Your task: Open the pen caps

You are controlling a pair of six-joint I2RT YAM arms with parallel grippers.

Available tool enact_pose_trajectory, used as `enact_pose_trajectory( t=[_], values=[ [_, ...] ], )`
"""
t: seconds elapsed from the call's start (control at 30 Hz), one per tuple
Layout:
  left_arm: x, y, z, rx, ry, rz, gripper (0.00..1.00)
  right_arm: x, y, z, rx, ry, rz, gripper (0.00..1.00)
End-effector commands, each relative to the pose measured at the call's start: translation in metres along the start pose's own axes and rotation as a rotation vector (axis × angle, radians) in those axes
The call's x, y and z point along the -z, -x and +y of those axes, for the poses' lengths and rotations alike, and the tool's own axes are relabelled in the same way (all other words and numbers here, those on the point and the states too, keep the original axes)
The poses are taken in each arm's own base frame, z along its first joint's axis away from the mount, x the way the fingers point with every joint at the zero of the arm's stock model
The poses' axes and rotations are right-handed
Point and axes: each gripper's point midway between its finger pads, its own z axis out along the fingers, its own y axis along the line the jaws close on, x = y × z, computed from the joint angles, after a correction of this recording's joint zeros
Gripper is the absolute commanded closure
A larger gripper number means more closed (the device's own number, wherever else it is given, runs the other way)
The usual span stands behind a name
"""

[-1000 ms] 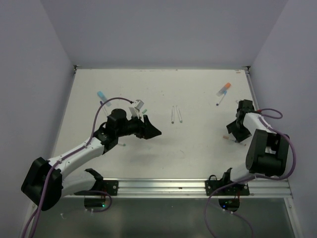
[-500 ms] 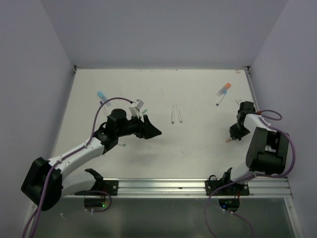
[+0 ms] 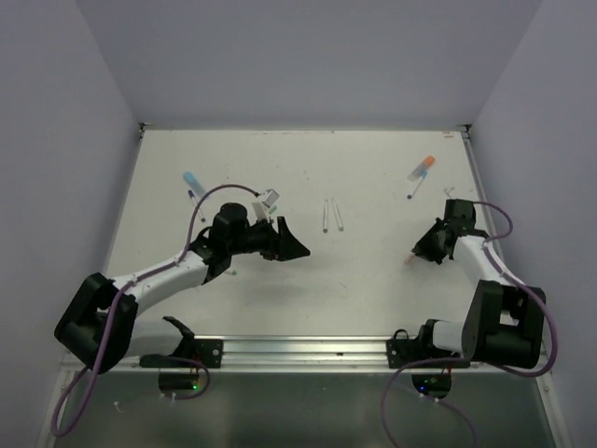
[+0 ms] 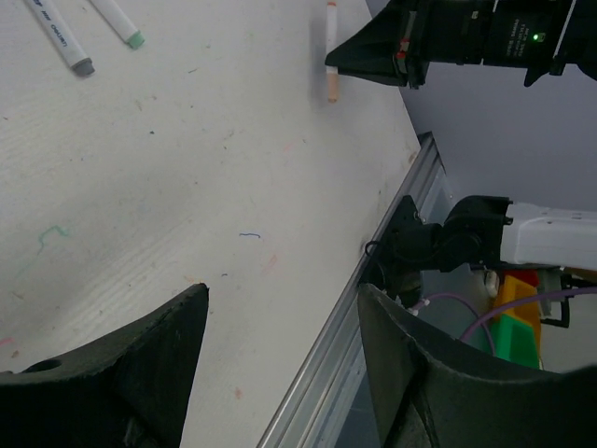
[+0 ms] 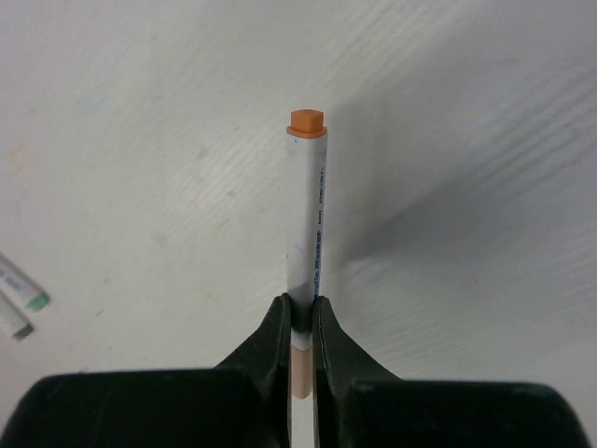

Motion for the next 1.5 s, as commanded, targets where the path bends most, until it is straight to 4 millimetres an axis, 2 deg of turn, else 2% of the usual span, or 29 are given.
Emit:
enact_pose_trajectory(
  t=[0.0,0.03,0.1,0.13,0.27,0.33,0.5,0.53,0.7,0.83,1.0,1.47],
  values=[
    [-0.01,0.011,-0.027,-0.01,-0.145,0.009,0.32,0.022,0.003,0.055,0.189,0.229,-0.021,1.0],
    [-0.012,0.013,-0.028,-0.011,-0.149,0.012,0.32,0.027,-0.007,0.073,0.252,0.278,-0.008,1.0],
    [-0.019,0.01,-0.02,0.007,-0.13,0.028,0.32,0.032,-0.015,0.092,0.311,0.339,-0.004,1.0],
    [-0.024,0.009,-0.014,0.028,-0.116,0.038,0.32,0.036,-0.032,0.112,0.376,0.402,0.002,1.0],
    [-0.034,0.006,-0.009,0.09,-0.135,0.041,0.36,0.047,-0.069,0.161,0.429,0.6,0.074,1.0],
    [-0.036,0.01,-0.011,0.107,-0.153,0.017,0.38,0.056,-0.081,0.182,0.424,0.674,0.087,1.0],
    [-0.042,0.017,-0.003,0.105,-0.09,-0.052,0.39,0.075,-0.101,0.213,0.411,0.786,0.128,1.0],
    [-0.042,0.021,-0.002,0.105,-0.075,-0.078,0.39,0.078,-0.106,0.216,0.41,0.802,0.142,1.0],
    [-0.052,0.018,0.0,0.112,-0.051,-0.092,0.38,0.094,-0.123,0.233,0.374,0.895,0.195,1.0],
    [-0.062,0.014,0.003,0.129,-0.04,-0.086,0.39,0.102,-0.138,0.239,0.363,0.937,0.24,1.0],
    [-0.072,0.008,-0.003,0.128,-0.049,-0.071,0.4,0.108,-0.146,0.243,0.363,0.961,0.256,1.0],
    [-0.076,0.016,-0.005,0.126,-0.038,-0.088,0.45,0.106,-0.16,0.24,0.377,0.96,0.284,1.0]
  ],
)
